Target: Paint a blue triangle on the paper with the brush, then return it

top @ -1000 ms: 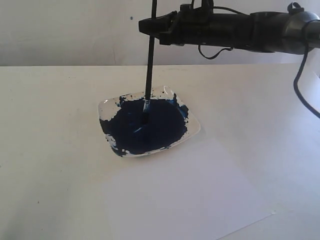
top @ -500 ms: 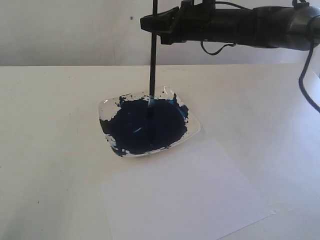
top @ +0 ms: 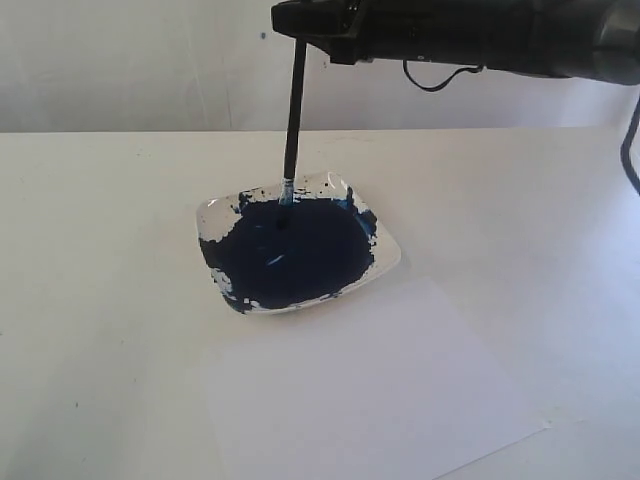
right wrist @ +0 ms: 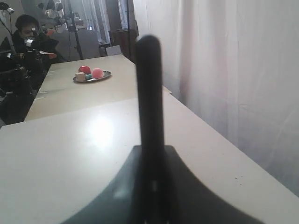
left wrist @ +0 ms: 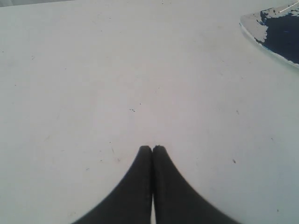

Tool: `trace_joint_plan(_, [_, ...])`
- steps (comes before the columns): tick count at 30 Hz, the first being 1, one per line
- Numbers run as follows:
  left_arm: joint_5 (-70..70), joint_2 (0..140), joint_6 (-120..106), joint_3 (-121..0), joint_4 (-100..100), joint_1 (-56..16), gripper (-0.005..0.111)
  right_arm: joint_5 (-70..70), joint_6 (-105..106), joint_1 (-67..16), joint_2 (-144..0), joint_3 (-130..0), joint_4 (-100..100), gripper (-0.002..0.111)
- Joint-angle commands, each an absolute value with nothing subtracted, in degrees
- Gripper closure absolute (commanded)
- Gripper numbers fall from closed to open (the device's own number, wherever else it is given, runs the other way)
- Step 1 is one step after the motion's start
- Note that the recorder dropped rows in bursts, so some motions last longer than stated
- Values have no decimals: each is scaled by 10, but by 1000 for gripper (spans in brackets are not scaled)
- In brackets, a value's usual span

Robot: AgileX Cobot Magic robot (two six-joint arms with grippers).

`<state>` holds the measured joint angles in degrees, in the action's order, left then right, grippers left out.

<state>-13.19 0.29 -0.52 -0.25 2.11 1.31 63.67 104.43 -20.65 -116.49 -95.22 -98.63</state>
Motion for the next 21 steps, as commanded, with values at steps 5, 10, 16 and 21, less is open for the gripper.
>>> trace_joint_plan(5, [-133, 6, 0, 0, 25, 9, 107, 655, 986, -203, -1063, -951, -922, 108])
trace_joint_plan(10, [-133, 6, 0, 0, 25, 9, 107, 604, 939, -201, -959, -894, -877, 108])
trace_joint_plan(16, [-133, 6, 0, 0, 25, 9, 107, 536, 940, -200, -831, -774, -878, 108])
trace_joint_plan(21, [-133, 6, 0, 0, 25, 9, 107, 519, 942, -200, -740, -684, -878, 108])
